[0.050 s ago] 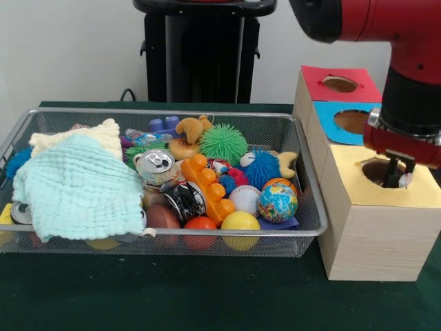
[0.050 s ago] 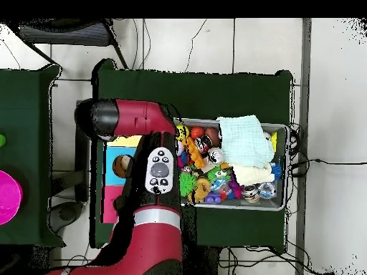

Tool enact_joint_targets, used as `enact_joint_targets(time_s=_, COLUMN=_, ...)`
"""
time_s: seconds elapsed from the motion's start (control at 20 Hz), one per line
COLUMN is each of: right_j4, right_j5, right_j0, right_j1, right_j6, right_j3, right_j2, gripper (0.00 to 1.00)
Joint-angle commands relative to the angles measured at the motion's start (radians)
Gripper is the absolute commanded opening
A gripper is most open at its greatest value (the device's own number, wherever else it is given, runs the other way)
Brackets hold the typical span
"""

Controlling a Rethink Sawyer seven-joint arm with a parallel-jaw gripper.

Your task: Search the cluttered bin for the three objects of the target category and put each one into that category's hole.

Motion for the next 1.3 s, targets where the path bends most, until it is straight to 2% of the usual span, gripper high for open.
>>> enact_joint_targets(time_s=0.05, right_j4=0.039, right_j5=0.112, right_j0=-0.009, right_j1=-0.11, right_j6=0.132, right_j3=0.048, right_j2=0.04, gripper=0.0)
enact_joint_targets(time_s=0.2, right_j4=0.057, right_j5=0.088, right_j0=-0.023, right_j1=-0.127, right_j6=0.125, right_j3=0.049, right_j2=0.061, gripper=0.0)
enact_joint_targets(time_s=0.35, right_j4=0.03, right_j5=0.066, right_j0=-0.027, right_j1=-0.145, right_j6=0.101, right_j3=0.04, right_j2=0.039, gripper=0.0)
enact_joint_targets(time_s=0.6, right_j4=-0.02, right_j5=0.104, right_j0=-0.068, right_j1=-0.163, right_j6=0.025, right_j3=-0.007, right_j2=0.015, gripper=0.0)
enact_joint_targets(time_s=1.0, right_j4=-0.078, right_j5=0.119, right_j0=-0.142, right_j1=-0.138, right_j6=-0.058, right_j3=-0.081, right_j2=0.008, gripper=0.0)
enact_joint_targets(time_s=1.3, right_j4=-0.113, right_j5=0.103, right_j0=-0.195, right_j1=-0.099, right_j6=-0.099, right_j3=-0.116, right_j2=0.04, gripper=0.0)
